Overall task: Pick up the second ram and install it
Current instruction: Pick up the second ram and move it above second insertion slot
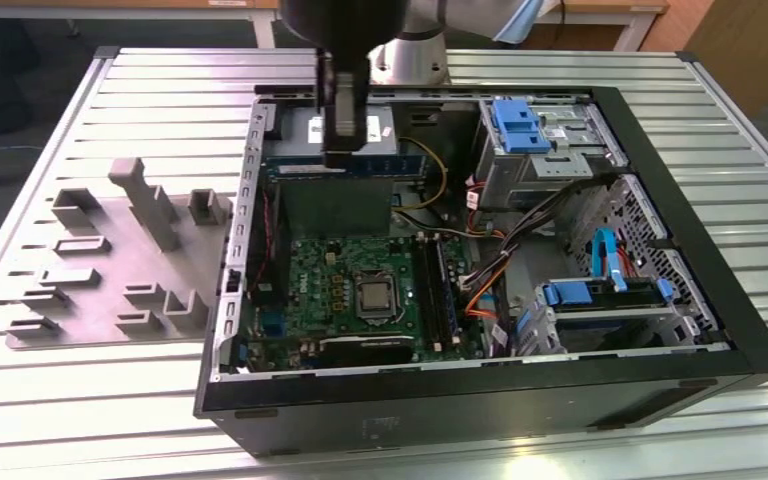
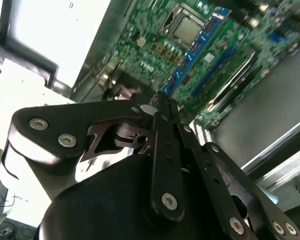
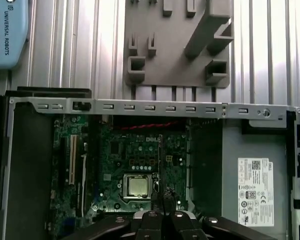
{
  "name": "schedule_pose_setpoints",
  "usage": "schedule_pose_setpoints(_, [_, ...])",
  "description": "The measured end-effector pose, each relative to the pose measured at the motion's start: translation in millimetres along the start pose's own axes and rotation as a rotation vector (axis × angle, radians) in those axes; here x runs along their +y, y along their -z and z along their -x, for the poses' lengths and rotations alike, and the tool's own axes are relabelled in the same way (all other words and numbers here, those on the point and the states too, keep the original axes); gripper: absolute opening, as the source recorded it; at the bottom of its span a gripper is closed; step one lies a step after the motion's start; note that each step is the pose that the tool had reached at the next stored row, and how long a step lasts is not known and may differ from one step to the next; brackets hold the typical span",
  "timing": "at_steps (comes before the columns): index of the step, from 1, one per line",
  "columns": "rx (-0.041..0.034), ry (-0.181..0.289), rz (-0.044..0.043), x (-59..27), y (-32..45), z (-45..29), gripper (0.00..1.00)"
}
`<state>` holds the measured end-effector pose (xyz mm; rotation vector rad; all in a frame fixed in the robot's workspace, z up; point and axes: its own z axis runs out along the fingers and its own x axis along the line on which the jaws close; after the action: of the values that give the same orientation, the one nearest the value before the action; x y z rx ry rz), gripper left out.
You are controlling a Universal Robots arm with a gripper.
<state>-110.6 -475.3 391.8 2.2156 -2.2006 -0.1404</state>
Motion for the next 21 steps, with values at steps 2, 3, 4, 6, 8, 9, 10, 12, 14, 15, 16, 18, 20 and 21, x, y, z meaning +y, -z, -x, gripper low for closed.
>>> schedule_pose_setpoints(2, [-0.0001, 0.000, 0.0003, -8.9, 0.6, 0.0, 0.12])
schedule_pose_setpoints(3, [0.0000, 0.000, 0.0004, -13.5, 1.0, 0.0, 0.12])
schedule_pose_setpoints(4, [0.0000, 0.000, 0.0005, -17.9, 1.3, -0.1, 0.12])
schedule_pose_setpoints(6, [-0.0001, 0.000, 0.0007, -26.1, 1.9, -0.1, 0.12])
schedule_pose_setpoints(8, [0.0000, 0.000, 0.0007, -28.6, 2.1, -0.2, 0.12])
schedule_pose_setpoints(9, [-0.0001, 0.000, 0.0007, -28.7, 2.1, -0.2, 0.12])
schedule_pose_setpoints(10, [-0.0001, 0.000, 0.0006, -28.7, 2.1, -0.2, 0.12])
schedule_pose_setpoints(12, [0.0000, 0.000, 0.0007, -29.0, 2.2, -0.1, 0.12])
schedule_pose_setpoints(14, [-0.0002, 0.000, 0.0006, -29.1, 1.7, -0.1, 0.12])
schedule_pose_setpoints(15, [-0.0001, 0.000, 0.0006, -29.2, 1.0, -0.1, 0.12])
schedule_pose_setpoints(16, [0.0000, 0.000, 0.0007, -29.2, 0.1, -0.2, 0.12])
schedule_pose_setpoints(18, [-0.0001, 0.000, 0.0007, -29.4, -2.0, -0.3, 0.12])
schedule_pose_setpoints(20, [0.0000, 0.000, 0.0007, -29.5, -3.6, -0.4, 0.12])
schedule_pose_setpoints(21, [0.0000, 0.000, 0.0006, -29.6, -4.4, -0.5, 0.12])
